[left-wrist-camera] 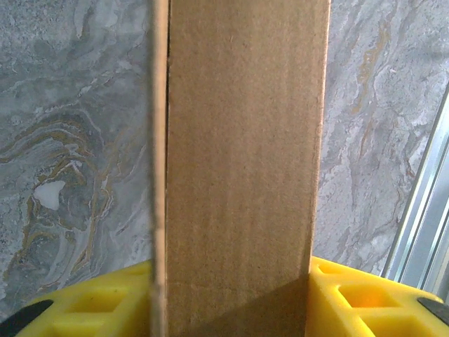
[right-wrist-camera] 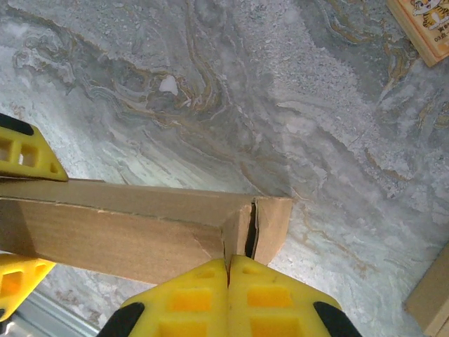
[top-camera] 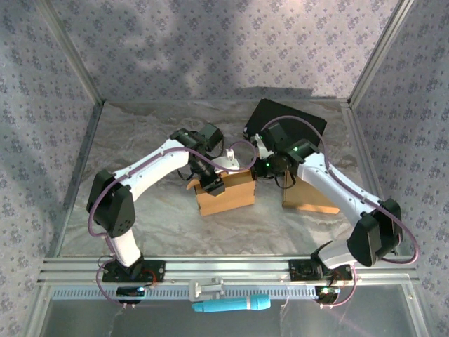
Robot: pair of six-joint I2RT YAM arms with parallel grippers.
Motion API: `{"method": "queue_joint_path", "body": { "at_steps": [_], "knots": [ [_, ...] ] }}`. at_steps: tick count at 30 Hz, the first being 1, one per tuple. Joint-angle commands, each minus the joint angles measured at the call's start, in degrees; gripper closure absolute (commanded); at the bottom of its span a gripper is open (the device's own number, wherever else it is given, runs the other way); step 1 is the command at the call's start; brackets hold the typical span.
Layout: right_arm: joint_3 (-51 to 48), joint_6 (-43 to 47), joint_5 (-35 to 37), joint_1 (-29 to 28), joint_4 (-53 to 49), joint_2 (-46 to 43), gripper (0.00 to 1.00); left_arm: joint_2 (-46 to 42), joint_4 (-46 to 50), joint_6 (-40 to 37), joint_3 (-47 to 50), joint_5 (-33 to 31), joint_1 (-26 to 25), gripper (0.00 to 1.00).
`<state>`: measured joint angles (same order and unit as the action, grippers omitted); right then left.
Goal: Fold the paper box
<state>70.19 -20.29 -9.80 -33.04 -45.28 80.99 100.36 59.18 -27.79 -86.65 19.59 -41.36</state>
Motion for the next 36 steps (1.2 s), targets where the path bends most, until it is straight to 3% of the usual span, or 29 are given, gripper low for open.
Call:
{"method": "queue_joint_path", "body": {
  "at_steps": [1,19,25,30,36],
  "knots": [
    [-5.1,0.4,2.3,-1.8,1.0,-2.4,1.0,0.8,-1.3,0.5,-1.2,-0.4,-0.4,0.5],
    [-4.3,-1.1,6.5,-3.5,1.3,-3.4,1.0,-12.7,-12.9,13.0,7.5,-4.6,0.6,0.27],
    [-2.4,-1.8,6.5,-3.8,-0.5,-1.5,1.0,-18.9,-12.7,23.1,9.3,-10.1,1.1,0.3],
    [-2.4,-1.8,6.3,-4.0,-0.5,-1.4,1.0,-21.1,0.2,32.4,7.1,-21.0,1.6,0.41],
    [-2.4,-1.9,5.8,-4.0,-0.9,-1.2,1.0,-24.2,8.4,39.5,8.0,-14.8,3.4,0.46]
  ]
}}
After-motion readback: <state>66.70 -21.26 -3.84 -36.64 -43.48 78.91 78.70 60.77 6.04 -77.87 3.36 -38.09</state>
